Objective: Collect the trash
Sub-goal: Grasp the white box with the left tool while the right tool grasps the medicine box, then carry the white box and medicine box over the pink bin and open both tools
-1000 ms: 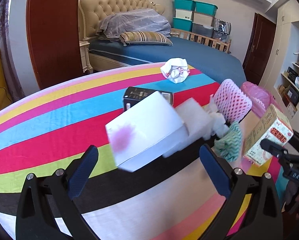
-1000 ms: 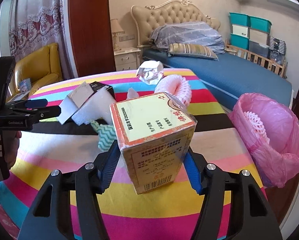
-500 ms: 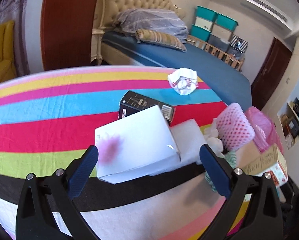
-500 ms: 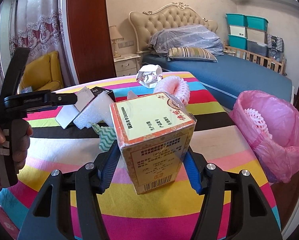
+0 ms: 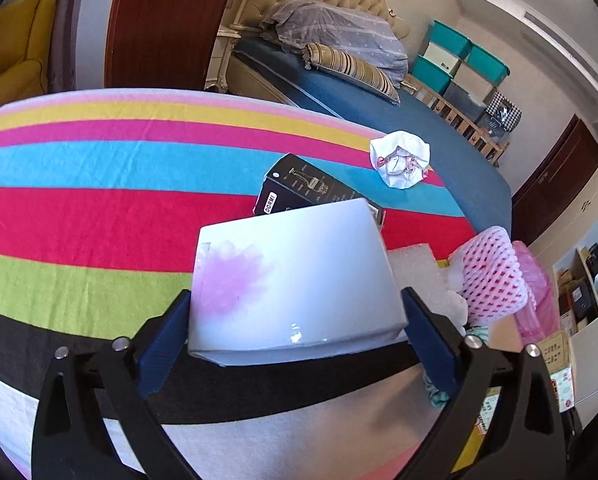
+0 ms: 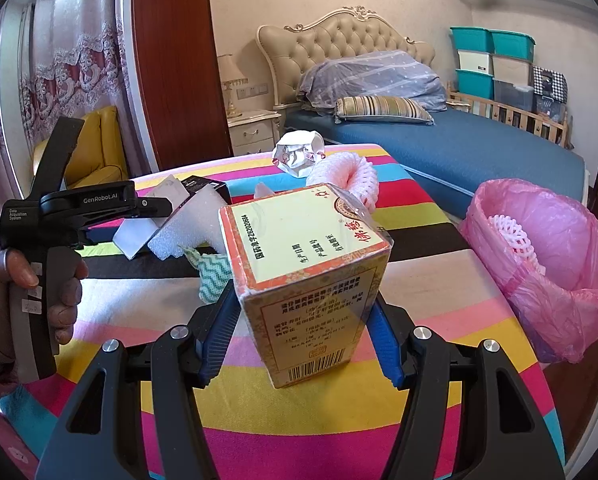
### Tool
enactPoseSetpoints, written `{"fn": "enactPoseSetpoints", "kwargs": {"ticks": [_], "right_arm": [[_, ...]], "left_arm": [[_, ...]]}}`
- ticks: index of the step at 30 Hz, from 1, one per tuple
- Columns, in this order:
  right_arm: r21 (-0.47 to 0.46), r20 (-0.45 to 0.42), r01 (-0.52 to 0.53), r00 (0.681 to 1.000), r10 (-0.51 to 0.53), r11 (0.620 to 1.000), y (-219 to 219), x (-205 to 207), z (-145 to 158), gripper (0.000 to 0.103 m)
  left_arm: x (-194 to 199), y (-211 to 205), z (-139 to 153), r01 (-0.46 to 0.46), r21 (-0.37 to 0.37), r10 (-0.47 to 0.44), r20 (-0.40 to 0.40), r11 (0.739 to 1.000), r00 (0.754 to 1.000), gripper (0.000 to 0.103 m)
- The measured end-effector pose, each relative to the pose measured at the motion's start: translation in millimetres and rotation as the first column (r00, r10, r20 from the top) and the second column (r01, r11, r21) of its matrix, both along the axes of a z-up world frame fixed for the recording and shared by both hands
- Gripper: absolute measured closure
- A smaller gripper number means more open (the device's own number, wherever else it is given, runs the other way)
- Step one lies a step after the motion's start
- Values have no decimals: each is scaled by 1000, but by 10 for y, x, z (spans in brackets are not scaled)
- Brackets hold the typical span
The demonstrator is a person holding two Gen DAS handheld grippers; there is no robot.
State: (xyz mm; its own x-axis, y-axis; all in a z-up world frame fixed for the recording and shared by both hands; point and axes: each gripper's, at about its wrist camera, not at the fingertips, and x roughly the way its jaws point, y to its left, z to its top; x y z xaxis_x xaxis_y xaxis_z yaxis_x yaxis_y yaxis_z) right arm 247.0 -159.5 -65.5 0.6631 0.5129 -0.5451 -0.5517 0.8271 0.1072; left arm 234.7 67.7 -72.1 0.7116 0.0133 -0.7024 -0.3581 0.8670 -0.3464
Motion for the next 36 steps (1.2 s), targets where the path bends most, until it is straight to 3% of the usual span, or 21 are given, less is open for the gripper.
{"fn": "enactPoseSetpoints", "kwargs": {"ticks": [12, 23, 36], "right_arm": [[-5, 4, 10, 1000, -10, 1000, -6, 5, 10, 44], [11, 16, 32, 999, -32, 999, -12, -95, 96, 45], [19, 32, 95, 995, -96, 995, -305, -119, 196, 45]], "left_arm": [[-284, -321, 191, 66, 182, -83, 86, 981, 993, 12], [-584, -652, 369, 112, 380, -179, 147, 918, 973, 12], [-598, -967, 401, 197, 440, -292, 159, 876, 943, 12]]}}
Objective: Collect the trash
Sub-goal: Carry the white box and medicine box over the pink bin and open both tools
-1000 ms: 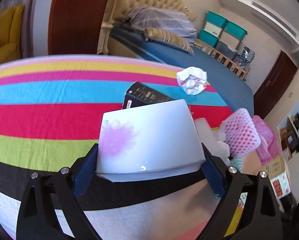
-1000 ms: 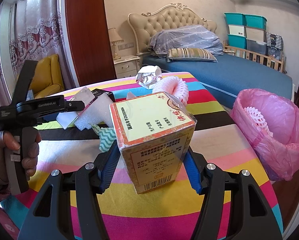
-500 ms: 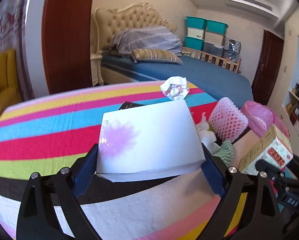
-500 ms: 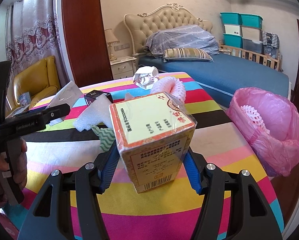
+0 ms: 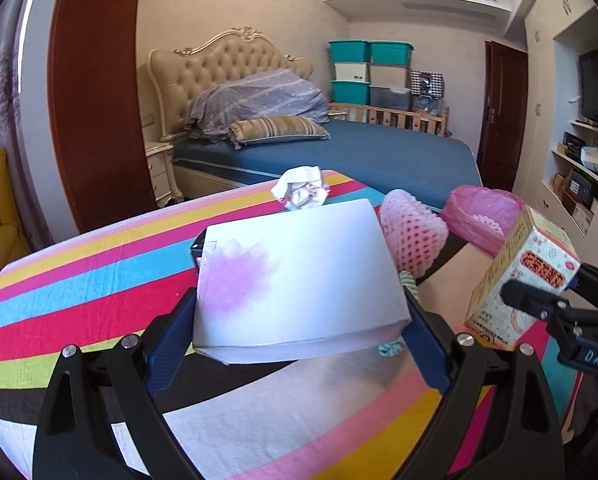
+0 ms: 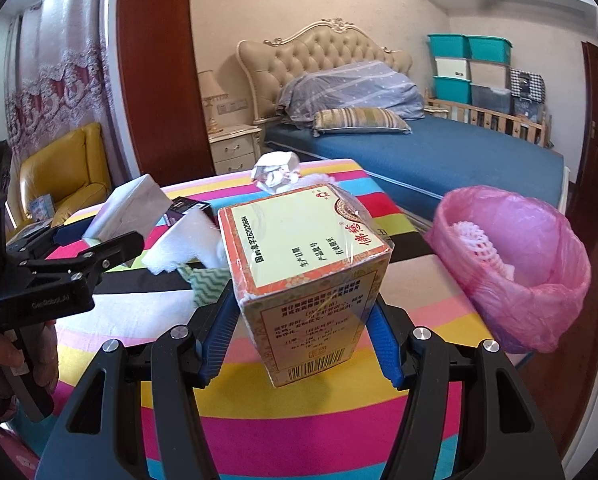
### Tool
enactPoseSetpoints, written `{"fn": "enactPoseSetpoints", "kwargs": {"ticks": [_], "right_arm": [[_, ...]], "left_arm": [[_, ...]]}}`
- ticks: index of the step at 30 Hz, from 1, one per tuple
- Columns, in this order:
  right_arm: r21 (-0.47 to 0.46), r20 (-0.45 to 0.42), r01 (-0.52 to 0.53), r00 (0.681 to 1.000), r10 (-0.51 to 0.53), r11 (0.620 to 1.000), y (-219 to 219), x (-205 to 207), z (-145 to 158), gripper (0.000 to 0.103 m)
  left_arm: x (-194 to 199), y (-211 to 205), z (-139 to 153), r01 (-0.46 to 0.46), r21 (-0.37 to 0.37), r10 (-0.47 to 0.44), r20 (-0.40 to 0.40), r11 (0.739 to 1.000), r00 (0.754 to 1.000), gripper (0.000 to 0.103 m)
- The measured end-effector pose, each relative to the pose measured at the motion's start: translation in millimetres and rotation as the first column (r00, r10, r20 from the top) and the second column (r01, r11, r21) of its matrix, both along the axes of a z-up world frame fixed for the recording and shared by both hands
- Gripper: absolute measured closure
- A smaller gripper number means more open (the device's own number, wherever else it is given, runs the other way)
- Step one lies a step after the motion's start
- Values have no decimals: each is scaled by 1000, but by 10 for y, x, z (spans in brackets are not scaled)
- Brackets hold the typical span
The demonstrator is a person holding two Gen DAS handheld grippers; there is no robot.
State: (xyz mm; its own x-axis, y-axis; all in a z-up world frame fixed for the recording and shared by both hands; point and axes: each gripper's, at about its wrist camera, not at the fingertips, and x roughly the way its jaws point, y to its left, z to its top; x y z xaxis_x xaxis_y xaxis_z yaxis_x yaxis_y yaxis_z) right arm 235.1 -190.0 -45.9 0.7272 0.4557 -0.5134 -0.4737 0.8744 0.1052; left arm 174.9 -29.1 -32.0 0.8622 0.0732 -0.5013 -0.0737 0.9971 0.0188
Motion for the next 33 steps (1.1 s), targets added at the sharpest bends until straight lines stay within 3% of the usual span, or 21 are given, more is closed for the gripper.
{"fn": "enactPoseSetpoints", "kwargs": {"ticks": [15, 33], "right_arm": [[16, 35, 156, 987, -156, 988, -660, 96, 153, 45], [27, 75, 278, 957, -280, 960, -1369, 516, 287, 44]], "left_arm": [[258, -579, 117, 204, 38, -205, 20, 978, 979, 12], [1036, -1465, 326, 441, 27, -442, 23, 897, 897, 12]]}}
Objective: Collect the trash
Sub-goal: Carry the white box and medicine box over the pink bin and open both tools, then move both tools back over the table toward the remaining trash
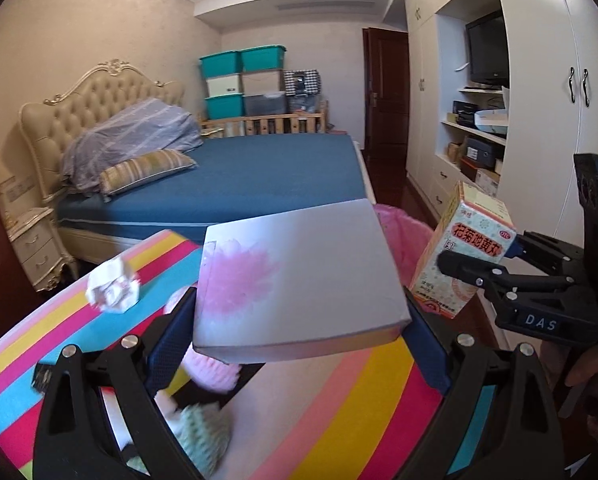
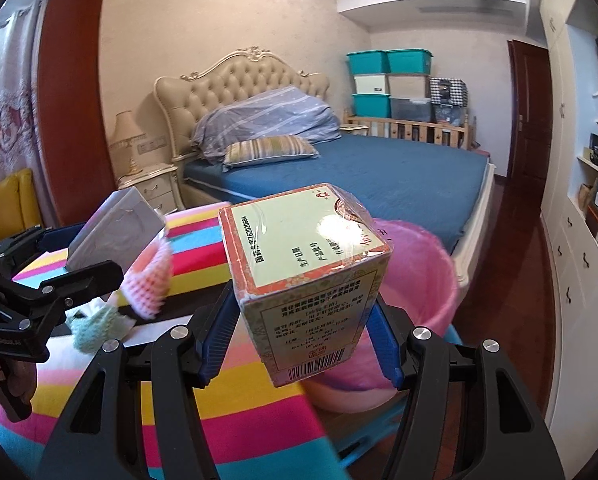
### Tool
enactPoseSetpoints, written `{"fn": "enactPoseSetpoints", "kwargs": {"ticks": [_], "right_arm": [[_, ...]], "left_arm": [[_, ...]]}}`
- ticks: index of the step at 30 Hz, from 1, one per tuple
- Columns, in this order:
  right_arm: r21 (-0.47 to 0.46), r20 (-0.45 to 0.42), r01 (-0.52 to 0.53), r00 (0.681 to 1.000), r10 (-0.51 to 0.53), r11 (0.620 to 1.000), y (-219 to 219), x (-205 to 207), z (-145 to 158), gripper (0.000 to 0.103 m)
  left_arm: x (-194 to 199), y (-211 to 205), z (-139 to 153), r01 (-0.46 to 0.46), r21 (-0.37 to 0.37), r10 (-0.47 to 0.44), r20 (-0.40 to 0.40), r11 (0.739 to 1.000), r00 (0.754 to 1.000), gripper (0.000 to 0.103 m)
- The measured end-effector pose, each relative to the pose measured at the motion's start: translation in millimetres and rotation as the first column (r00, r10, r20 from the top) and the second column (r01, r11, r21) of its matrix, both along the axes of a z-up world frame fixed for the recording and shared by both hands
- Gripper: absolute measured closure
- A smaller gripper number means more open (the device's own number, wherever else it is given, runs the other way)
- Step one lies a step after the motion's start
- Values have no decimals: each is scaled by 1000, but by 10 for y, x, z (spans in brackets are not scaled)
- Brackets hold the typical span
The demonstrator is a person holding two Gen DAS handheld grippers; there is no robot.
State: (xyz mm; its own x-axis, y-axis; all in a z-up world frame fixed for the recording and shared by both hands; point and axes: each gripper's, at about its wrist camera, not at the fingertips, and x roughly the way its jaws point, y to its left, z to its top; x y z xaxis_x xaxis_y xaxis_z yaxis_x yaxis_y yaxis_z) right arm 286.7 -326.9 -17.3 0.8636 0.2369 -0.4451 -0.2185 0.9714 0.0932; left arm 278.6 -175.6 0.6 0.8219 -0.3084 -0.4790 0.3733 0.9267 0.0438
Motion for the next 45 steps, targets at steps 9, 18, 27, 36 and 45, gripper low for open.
{"fn": "enactPoseSetpoints", "kwargs": {"ticks": [9, 18, 27, 36, 45], "right_arm": [[-8, -7, 51, 999, -51, 999, -386, 480, -27, 44], [-2, -48, 71, 996, -71, 997, -617, 838, -185, 44], [47, -47, 87, 995, -85, 995, -741, 937, -289, 23], [58, 2, 130, 992, -130, 990, -892, 411, -125, 23], [5, 21, 72, 997, -72, 997, -454, -4, 5, 23]], "left_arm": [[767, -442, 72, 88, -54, -92, -75, 995, 993, 12], [1375, -862, -2, 119, -52, -124, -102, 991, 987, 11], [1728, -1037, -56, 107, -114, -121, -129, 988, 984, 10], [1264, -559, 263, 29, -112, -32, -23, 993, 999, 5], [593, 50, 373, -88, -30, 89, 27, 996, 996, 5]]}}
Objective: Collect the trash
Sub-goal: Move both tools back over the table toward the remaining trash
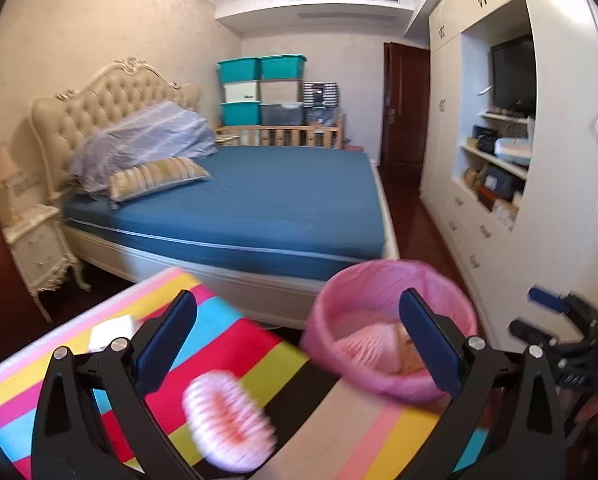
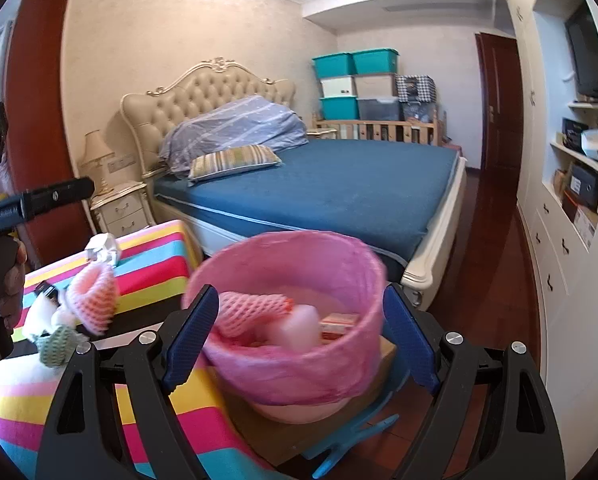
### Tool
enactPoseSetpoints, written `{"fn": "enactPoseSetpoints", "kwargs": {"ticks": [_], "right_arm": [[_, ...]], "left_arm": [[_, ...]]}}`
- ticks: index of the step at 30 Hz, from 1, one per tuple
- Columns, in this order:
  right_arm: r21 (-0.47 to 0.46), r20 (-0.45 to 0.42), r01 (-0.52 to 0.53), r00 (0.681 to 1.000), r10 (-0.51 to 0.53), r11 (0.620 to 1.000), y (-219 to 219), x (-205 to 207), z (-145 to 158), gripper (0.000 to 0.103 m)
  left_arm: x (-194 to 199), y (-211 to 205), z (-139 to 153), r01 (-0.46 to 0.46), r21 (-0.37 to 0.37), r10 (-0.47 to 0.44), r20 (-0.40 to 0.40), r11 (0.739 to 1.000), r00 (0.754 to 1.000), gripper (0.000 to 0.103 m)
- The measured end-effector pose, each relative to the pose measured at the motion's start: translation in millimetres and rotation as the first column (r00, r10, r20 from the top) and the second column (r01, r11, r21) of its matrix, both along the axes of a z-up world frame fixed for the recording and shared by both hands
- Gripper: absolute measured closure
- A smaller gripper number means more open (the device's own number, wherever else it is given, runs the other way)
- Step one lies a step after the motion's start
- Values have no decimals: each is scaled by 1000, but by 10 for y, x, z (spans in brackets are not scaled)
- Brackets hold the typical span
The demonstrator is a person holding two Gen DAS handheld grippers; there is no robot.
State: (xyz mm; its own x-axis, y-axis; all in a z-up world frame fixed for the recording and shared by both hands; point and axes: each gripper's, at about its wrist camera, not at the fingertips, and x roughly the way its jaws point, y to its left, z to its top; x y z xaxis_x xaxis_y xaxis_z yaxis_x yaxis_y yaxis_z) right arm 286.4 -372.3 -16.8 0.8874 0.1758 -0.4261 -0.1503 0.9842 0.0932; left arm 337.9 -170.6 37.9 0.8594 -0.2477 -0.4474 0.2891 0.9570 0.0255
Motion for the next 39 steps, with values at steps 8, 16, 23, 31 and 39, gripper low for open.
{"fn": "enactPoseSetpoints", "kwargs": {"ticks": [8, 16, 23, 31, 39], "right_arm": [[-53, -11, -96, 995, 96, 994, 696, -177, -21, 23], [-24, -68, -168, 984, 166, 985, 1205, -196, -133, 23], [-9, -125, -221, 968, 218, 975, 1538, -166, -238, 23], [-4, -185, -309, 935, 303, 951, 1998, -156, -338, 23], [-25, -248, -409, 886, 391, 912, 2573, -254, -469, 23]], "left_arm": [[-639, 698, -113, -142, 94, 141, 14, 986, 990, 5], [-1126, 1484, -354, -284, 116, 289, -36, 952, 957, 5], [-1349, 1895, -725, -353, 151, 372, -123, 923, 920, 5], [-1372, 2078, -908, -376, 172, 403, -161, 910, 901, 5], [-1403, 2203, -914, -406, 170, 431, -152, 898, 889, 5]]}}
